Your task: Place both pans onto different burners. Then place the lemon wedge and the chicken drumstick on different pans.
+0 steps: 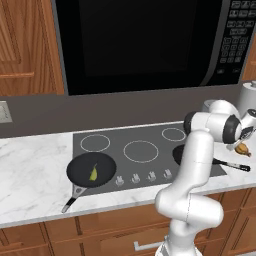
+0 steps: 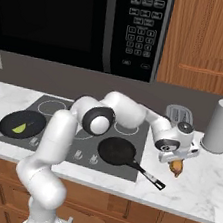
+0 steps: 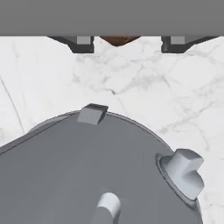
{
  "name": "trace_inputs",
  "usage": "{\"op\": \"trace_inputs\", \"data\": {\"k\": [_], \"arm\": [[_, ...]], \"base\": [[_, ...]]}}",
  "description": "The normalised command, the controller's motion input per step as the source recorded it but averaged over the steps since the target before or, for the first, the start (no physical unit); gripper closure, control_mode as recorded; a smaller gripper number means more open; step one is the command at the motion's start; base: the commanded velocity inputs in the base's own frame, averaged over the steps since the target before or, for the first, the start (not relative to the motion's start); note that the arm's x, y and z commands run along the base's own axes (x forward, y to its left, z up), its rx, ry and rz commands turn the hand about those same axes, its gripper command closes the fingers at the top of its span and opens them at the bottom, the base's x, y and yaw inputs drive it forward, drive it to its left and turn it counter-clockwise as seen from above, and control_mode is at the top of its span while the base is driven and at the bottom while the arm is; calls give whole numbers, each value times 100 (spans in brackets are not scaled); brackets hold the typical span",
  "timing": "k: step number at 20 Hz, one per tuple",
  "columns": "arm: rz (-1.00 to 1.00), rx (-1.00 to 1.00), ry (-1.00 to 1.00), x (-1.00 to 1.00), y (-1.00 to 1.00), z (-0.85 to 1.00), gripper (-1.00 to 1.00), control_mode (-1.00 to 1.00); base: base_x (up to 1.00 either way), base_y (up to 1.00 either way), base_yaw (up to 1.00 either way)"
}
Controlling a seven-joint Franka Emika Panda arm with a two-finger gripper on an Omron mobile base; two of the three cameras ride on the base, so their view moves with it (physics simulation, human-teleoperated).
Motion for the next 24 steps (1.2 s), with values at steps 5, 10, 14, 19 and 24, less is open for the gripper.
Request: {"op": "trace_inputs", "data": {"k": [5, 10, 14, 19, 24], "arm": [[0, 0, -8, -24, 0, 40, 100, -100], [0, 0, -6, -20, 18, 31, 100, -100], [0, 0, -4, -17, 45, 7, 100, -100], [0, 0, -3, -11, 72, 0, 100, -100], [0, 0, -3, -8, 68, 4, 100, -100]], "base": [[0, 0, 0], [0, 0, 0], [0, 0, 0], [0, 0, 0], [0, 0, 0]]}}
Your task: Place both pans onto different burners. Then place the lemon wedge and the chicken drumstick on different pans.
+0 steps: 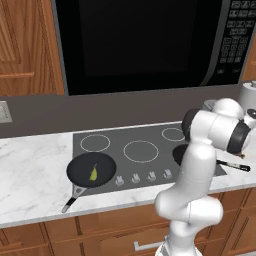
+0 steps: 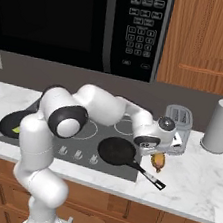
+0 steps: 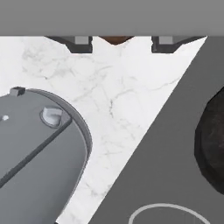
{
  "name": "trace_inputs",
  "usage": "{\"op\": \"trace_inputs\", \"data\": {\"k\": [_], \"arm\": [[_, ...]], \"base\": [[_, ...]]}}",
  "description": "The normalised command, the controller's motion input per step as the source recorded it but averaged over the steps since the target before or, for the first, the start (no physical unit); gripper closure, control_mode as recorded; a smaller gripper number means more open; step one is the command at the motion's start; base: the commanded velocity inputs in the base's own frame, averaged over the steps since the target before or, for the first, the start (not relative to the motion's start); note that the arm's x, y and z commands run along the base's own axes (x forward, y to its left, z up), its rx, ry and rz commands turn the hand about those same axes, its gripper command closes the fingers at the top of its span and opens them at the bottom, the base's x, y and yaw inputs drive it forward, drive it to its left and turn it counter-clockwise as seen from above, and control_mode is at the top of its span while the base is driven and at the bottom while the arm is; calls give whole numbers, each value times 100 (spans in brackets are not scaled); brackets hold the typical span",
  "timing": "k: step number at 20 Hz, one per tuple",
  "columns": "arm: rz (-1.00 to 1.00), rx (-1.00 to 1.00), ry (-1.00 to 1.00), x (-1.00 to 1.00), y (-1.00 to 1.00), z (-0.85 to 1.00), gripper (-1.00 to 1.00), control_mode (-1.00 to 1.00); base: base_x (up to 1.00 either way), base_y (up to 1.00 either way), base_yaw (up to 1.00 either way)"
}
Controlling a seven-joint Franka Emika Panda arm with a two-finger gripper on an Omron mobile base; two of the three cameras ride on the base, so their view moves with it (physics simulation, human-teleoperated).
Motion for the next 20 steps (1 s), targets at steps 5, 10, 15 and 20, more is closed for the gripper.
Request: {"op": "trace_inputs", "data": {"k": [5, 10, 15, 20], "arm": [[0, 0, -2, -1, 65, 12, 100, -100], [0, 0, -1, 0, 54, 25, 100, -100], [0, 0, 0, 0, 40, 40, 100, -100], [0, 0, 0, 0, 39, 21, 100, -100]], "base": [[0, 0, 0], [0, 0, 0], [0, 0, 0], [0, 0, 0]]}}
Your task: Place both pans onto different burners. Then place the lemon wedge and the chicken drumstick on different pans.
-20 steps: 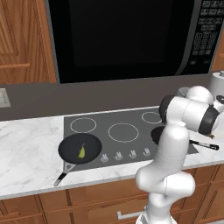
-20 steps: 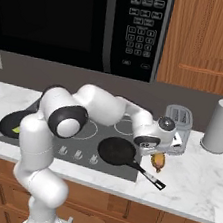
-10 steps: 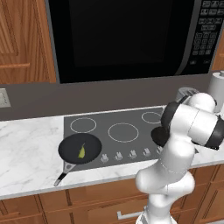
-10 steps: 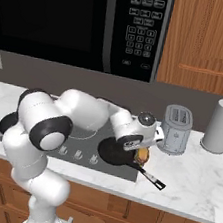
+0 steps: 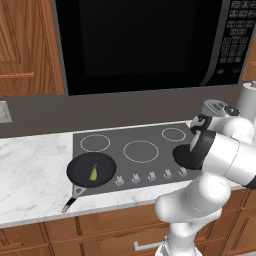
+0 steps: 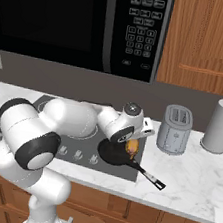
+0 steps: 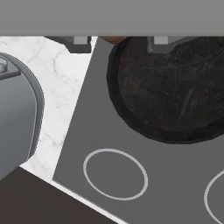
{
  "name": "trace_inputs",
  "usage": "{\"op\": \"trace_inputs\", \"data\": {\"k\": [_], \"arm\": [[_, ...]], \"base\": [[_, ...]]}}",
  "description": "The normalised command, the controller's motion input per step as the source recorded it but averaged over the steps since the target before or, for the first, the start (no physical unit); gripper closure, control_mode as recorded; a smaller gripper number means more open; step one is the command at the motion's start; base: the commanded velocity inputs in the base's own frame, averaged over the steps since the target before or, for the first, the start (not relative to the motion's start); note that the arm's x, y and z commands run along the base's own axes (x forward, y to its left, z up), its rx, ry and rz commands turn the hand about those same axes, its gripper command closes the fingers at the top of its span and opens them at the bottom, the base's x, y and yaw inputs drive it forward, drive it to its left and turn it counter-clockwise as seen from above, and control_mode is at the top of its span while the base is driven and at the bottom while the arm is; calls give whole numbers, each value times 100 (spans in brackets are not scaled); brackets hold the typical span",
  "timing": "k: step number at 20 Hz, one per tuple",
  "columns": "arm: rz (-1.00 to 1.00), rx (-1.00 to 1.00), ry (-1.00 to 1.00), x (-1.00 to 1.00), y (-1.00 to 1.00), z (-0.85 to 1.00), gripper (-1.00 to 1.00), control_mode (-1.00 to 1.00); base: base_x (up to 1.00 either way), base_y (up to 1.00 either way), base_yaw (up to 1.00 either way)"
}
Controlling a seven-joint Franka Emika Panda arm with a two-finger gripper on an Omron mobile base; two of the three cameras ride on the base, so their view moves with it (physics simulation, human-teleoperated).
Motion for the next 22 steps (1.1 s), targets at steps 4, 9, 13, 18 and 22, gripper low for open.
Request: {"op": "trace_inputs", "data": {"k": [4, 9, 13, 18, 22], "arm": [[0, 0, 0, 0, 43, 1, 100, -100], [0, 0, 0, 0, 46, -1, 100, -100], [0, 0, 0, 0, 41, -4, 100, -100], [0, 0, 0, 0, 33, -15, 100, -100], [0, 0, 0, 0, 20, -31, 100, -100]], "base": [[0, 0, 0], [0, 0, 0], [0, 0, 0], [0, 0, 0], [0, 0, 0]]}}
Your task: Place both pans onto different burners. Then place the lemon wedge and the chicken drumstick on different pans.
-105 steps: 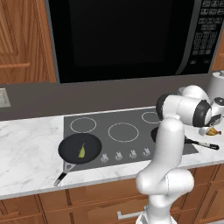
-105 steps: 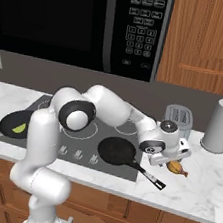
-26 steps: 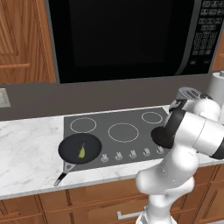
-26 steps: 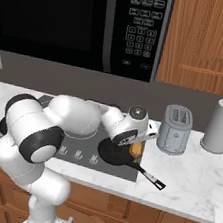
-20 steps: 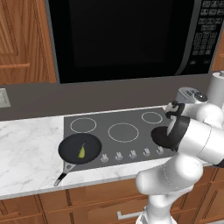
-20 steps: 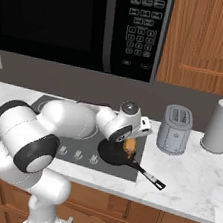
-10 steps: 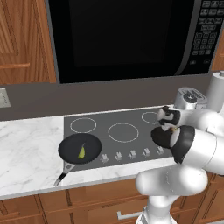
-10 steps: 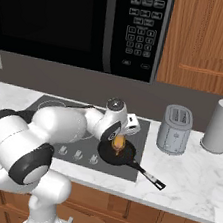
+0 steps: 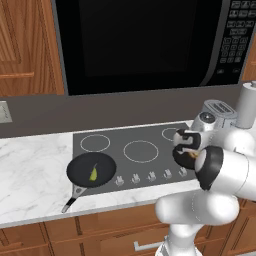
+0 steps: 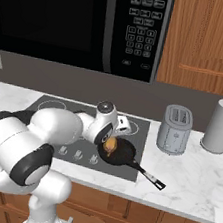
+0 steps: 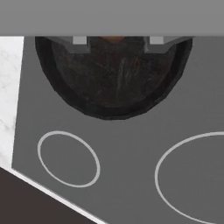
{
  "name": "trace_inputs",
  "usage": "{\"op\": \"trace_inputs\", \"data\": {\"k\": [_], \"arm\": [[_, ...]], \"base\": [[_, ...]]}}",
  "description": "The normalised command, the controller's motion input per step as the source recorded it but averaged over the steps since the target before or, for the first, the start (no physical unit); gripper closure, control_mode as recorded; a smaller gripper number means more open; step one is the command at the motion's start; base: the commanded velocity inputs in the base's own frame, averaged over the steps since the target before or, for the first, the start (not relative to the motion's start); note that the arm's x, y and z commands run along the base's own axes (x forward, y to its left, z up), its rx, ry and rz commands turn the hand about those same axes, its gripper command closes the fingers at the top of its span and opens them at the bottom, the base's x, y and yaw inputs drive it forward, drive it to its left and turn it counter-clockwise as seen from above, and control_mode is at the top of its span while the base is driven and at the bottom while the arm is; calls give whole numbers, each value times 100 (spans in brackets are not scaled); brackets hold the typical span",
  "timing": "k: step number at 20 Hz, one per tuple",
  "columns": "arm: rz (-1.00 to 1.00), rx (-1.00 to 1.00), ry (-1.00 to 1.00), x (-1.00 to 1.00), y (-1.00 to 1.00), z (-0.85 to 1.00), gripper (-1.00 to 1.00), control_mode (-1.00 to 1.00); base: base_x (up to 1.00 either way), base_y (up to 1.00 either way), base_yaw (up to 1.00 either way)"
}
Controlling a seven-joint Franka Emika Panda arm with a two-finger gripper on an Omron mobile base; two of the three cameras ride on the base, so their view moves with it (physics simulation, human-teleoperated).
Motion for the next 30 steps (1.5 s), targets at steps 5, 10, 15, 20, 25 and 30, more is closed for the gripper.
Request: {"op": "trace_inputs", "data": {"k": [5, 10, 15, 20, 25, 30], "arm": [[0, 0, 0, 1, 3, -30, 100, -100], [0, 0, 0, 0, 0, -23, 100, -100], [0, 0, 0, 1, 0, -15, 100, -100], [0, 0, 0, 13, 0, -1, 100, -100], [0, 0, 0, 27, 0, 0, 100, -100], [0, 0, 0, 28, 0, 0, 100, -100]], "base": [[0, 0, 0], [0, 0, 0], [0, 0, 0], [0, 0, 0], [0, 0, 0], [0, 0, 0]]}}
